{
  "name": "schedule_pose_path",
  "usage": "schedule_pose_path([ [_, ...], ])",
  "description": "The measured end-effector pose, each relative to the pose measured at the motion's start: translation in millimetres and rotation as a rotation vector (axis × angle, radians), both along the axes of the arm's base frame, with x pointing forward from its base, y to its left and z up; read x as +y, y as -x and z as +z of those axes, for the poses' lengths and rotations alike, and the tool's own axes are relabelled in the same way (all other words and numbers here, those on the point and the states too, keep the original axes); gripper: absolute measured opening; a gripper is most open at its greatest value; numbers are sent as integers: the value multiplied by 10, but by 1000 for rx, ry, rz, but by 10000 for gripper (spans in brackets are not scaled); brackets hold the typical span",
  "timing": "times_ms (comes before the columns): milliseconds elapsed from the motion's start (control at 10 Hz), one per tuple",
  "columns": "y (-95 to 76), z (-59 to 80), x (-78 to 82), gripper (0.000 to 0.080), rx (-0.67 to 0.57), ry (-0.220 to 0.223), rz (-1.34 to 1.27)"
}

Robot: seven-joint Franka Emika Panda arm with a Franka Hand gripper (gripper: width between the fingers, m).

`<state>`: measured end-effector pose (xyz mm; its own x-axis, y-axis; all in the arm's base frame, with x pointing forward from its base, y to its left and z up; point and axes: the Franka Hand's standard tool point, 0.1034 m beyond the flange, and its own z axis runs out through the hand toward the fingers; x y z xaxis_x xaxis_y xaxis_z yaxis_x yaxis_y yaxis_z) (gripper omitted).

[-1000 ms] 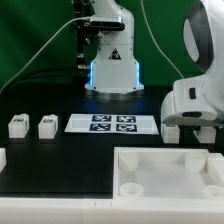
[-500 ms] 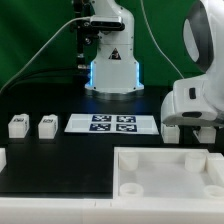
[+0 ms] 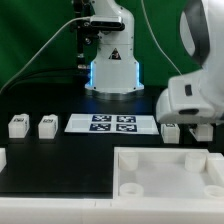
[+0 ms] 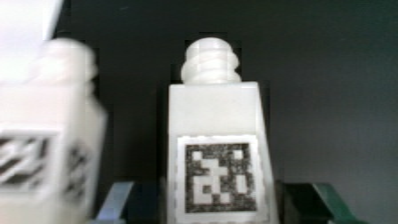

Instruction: Assemble one leg

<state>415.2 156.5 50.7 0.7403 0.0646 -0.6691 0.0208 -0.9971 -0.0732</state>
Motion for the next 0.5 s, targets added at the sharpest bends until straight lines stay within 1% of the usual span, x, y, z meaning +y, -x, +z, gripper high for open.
schedule_pose_path([
  [100,-81,212,-87,291,5,-16,11],
  [200,-211,372,-169,291,-35,-30,5],
  [300,-389,596,-241,291,-161,-34,-10],
  [400,-453,833,-281,291,-284,-28,-27],
  [500,-453,947,-292,291,-353,-21,-39],
])
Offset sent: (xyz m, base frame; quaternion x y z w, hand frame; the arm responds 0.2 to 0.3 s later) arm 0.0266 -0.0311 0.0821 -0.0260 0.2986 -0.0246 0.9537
